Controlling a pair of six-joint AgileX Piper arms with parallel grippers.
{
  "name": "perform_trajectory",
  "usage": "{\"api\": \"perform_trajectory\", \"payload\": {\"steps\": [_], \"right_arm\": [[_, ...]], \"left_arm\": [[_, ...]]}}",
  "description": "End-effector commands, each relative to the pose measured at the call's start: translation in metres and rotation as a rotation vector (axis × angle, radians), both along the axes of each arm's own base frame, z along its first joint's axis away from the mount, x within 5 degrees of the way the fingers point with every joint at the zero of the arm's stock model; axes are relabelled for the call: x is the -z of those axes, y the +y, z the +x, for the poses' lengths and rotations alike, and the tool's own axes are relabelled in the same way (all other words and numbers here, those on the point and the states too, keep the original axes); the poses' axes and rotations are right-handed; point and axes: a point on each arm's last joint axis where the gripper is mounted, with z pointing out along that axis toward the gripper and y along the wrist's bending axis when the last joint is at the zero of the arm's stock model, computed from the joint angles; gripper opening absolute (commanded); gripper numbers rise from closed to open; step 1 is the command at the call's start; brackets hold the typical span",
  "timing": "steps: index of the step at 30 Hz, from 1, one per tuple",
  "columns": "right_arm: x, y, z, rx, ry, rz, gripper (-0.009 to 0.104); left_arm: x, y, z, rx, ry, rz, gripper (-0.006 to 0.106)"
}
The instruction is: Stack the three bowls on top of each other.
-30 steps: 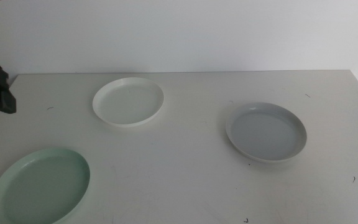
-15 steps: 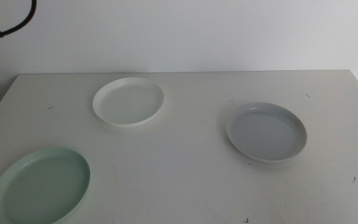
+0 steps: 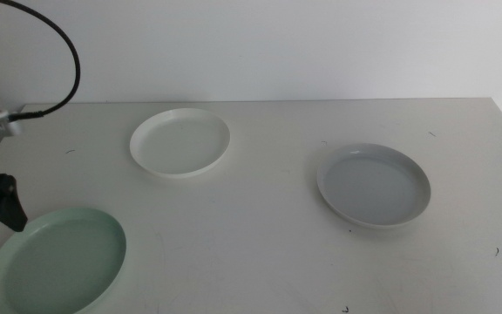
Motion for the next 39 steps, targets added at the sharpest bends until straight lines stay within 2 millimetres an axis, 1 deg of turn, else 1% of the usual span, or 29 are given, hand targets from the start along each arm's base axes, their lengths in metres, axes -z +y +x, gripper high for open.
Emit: {"api": "perform_trajectory", "payload": {"steps": [1,2,3,7,16,21,22,28,39], "right_arm": [[-0.015,0.001,-0.002,-0.013,-0.111,-0.027,0.045],[-0.015,0.001,-0.002,-0.013,-0.111,-0.027,0.045],[-0.015,0.001,-0.002,-0.013,-0.111,-0.027,0.045],[-0.015,0.001,-0.002,-0.013,-0.111,-0.027,0.045],[-0.015,0.001,-0.002,-0.013,-0.111,-0.027,0.045],[-0.015,0.001,-0.002,-0.013,-0.111,-0.027,0.045],[-0.015,0.001,-0.002,-0.013,-0.111,-0.027,0.045],[-0.015,0.001,-0.002,-0.013,-0.111,-0.027,0.045],[-0.015,0.001,-0.002,-0.013,-0.111,-0.027,0.045]], "left_arm": [[-0.003,0.001,0.01,-0.009,-0.047,-0.018,0.105],[0.004,0.002,0.012,-0.011,-0.033,-0.023,0.105],[0.016,0.004,0.017,-0.015,-0.012,-0.031,0.105],[0.034,0.006,0.022,-0.019,0.025,-0.041,0.105],[0.051,0.009,0.026,-0.015,0.061,-0.032,0.104],[0.054,0.009,0.027,-0.016,0.068,-0.035,0.094],[0.054,0.009,0.027,-0.014,0.068,-0.034,0.086],[0.054,0.009,0.027,-0.024,0.069,-0.035,0.056],[0.054,0.008,0.024,-0.066,0.102,-0.052,0.008]]}}
